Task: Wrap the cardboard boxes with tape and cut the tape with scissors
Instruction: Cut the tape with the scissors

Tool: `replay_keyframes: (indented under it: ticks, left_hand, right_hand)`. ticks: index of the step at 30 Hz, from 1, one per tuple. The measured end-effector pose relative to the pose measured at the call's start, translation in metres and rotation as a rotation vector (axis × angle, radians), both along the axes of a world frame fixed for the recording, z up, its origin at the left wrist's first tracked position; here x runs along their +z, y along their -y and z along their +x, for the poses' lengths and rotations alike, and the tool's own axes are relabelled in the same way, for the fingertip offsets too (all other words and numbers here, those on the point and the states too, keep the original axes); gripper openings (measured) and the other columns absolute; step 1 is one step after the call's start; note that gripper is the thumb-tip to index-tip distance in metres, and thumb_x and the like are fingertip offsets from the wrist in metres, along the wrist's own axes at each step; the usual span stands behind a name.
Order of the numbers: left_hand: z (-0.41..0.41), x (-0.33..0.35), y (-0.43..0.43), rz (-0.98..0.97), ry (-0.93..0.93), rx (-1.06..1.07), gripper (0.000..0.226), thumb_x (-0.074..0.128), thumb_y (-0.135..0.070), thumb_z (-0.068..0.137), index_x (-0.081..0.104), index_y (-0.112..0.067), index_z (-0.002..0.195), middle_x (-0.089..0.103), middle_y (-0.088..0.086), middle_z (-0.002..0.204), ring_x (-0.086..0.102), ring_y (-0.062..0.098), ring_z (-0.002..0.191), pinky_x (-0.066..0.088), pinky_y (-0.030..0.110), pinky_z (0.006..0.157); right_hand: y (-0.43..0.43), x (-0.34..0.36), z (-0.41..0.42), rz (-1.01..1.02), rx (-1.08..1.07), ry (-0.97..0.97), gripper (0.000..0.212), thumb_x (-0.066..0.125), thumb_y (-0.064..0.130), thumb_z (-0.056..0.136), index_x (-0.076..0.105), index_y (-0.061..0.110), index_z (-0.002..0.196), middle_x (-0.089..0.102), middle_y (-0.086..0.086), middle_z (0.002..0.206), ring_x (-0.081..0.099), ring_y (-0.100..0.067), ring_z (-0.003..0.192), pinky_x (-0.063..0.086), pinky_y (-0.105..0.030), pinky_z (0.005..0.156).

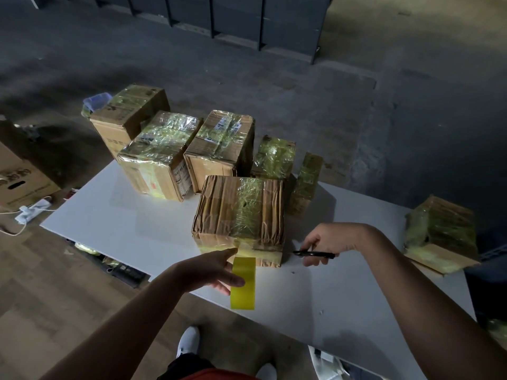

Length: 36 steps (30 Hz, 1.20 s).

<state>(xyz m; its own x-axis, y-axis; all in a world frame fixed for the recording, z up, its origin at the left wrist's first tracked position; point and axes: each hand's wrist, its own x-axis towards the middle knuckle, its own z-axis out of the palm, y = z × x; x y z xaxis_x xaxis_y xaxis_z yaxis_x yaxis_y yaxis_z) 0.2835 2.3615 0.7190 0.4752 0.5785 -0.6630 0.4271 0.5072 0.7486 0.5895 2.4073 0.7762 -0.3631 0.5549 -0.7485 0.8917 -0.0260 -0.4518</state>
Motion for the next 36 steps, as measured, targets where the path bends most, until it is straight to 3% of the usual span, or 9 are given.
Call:
replay_keyframes:
  ticks: [4, 14, 17, 22, 28, 36]
  left_hand:
    - [0.000, 0.001, -0.001, 0.008, -0.005, -0.016, 0.098, 0.076, -0.008, 0.079, 0.013, -0.019, 0.153, 0.044, 0.012, 0.144, 0.067, 0.018, 0.099, 0.058, 0.030, 0.077]
    - [0.001, 0.001, -0.002, -0.009, -0.013, -0.032, 0.098, 0.077, -0.008, 0.079, 0.013, -0.020, 0.153, 0.043, 0.013, 0.146, 0.067, 0.021, 0.100, 0.058, 0.033, 0.080]
    - [0.001, -0.001, -0.002, -0.002, -0.022, -0.028, 0.101, 0.078, -0.009, 0.078, 0.012, -0.019, 0.154, 0.050, 0.010, 0.137, 0.068, 0.023, 0.100, 0.058, 0.035, 0.082]
    - [0.001, -0.001, -0.003, 0.005, -0.033, -0.042, 0.102, 0.078, -0.010, 0.078, 0.011, -0.018, 0.154, 0.045, 0.014, 0.143, 0.068, 0.025, 0.100, 0.058, 0.035, 0.082]
    - [0.001, 0.000, -0.004, 0.015, -0.045, -0.053, 0.100, 0.078, -0.011, 0.078, 0.012, -0.019, 0.154, 0.044, 0.014, 0.144, 0.068, 0.024, 0.100, 0.058, 0.034, 0.082]
    - [0.001, -0.002, -0.004, 0.030, -0.052, -0.050, 0.101, 0.079, -0.011, 0.077, 0.013, -0.019, 0.154, 0.046, 0.015, 0.143, 0.068, 0.021, 0.097, 0.058, 0.030, 0.077]
  right_hand:
    - [0.000, -0.006, -0.018, -0.009, 0.001, -0.013, 0.024, 0.072, 0.051, 0.078, 0.073, 0.032, 0.093, 0.072, 0.010, 0.079, 0.059, -0.002, 0.065, 0.040, -0.020, 0.058]
    - [-0.002, -0.012, -0.045, -0.031, -0.023, -0.041, 0.044, 0.072, 0.057, 0.075, 0.075, 0.020, 0.098, 0.071, 0.009, 0.076, 0.057, -0.003, 0.061, 0.038, -0.018, 0.054]
    - [-0.003, -0.012, -0.046, -0.015, -0.040, -0.057, 0.039, 0.072, 0.054, 0.076, 0.075, 0.020, 0.095, 0.071, 0.009, 0.075, 0.057, -0.002, 0.059, 0.040, -0.016, 0.053]
    - [-0.004, -0.011, -0.043, -0.014, -0.047, -0.133, 0.022, 0.075, 0.044, 0.079, 0.074, 0.024, 0.088, 0.068, 0.014, 0.065, 0.057, 0.005, 0.054, 0.044, -0.012, 0.050]
    - [-0.007, -0.016, -0.040, 0.032, 0.004, -0.122, 0.035, 0.077, 0.044, 0.076, 0.076, 0.018, 0.099, 0.069, 0.009, 0.071, 0.057, -0.002, 0.058, 0.047, -0.020, 0.057]
    - [-0.009, -0.014, -0.032, -0.002, -0.047, -0.205, 0.019, 0.079, 0.039, 0.075, 0.071, 0.027, 0.086, 0.069, 0.012, 0.064, 0.058, 0.000, 0.053, 0.044, -0.013, 0.050]
